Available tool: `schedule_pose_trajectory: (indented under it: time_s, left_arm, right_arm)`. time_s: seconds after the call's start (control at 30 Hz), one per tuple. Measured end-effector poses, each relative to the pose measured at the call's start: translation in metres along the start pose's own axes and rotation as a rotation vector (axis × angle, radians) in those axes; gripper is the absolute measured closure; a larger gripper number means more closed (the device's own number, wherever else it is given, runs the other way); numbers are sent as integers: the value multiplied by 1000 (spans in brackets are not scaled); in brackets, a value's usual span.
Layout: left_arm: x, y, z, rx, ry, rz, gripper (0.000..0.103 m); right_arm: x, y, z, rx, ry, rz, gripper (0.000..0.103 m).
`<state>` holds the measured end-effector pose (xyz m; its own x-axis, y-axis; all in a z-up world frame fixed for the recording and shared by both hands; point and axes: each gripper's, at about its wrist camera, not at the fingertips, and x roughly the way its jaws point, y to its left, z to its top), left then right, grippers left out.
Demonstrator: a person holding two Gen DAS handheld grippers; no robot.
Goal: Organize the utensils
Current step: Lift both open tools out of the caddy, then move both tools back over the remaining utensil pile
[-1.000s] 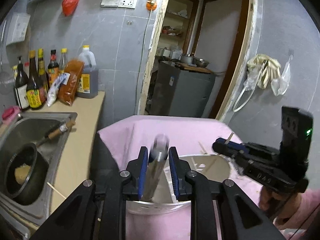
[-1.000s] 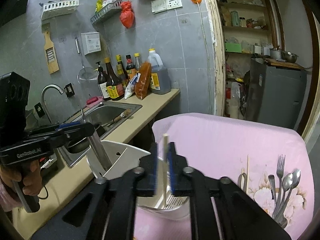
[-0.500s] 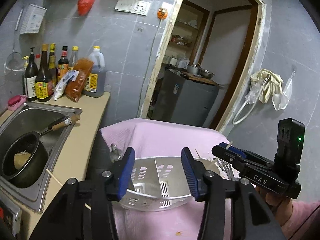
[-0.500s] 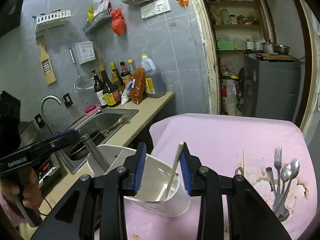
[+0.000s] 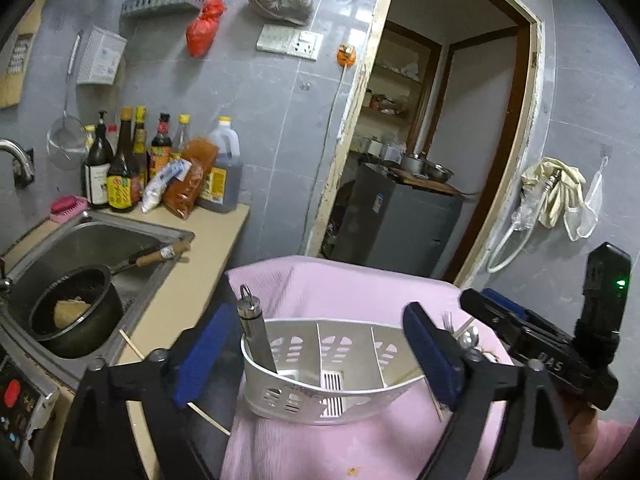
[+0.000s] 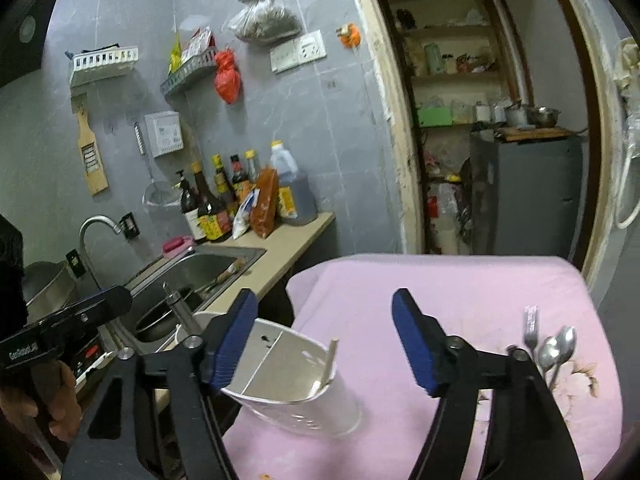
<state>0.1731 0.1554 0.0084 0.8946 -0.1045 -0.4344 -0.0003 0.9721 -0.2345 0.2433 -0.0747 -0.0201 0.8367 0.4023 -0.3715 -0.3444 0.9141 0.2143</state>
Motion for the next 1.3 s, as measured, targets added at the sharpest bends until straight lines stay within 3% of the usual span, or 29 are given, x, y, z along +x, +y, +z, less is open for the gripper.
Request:
schedule_pose_trajectory:
  time_s: [0.1,0.33,0.8,1.3]
  left_arm:
    - [-3,-7,1,13,-13,14,7]
    - [-12,-35,3,65,-74,58,1]
    - [-11,-112,3,138,-159,34,0]
    - [25,-210,-12,210,-187,6,0]
  right_arm:
    - [-14,-6,4,1,-44,-39,16]
    - [-48,-19,16,-22,-124,-115,4]
    - [-127,-64,35,-131,-249,-293,1]
    - [-153,-153,41,-130,-240,-371,1]
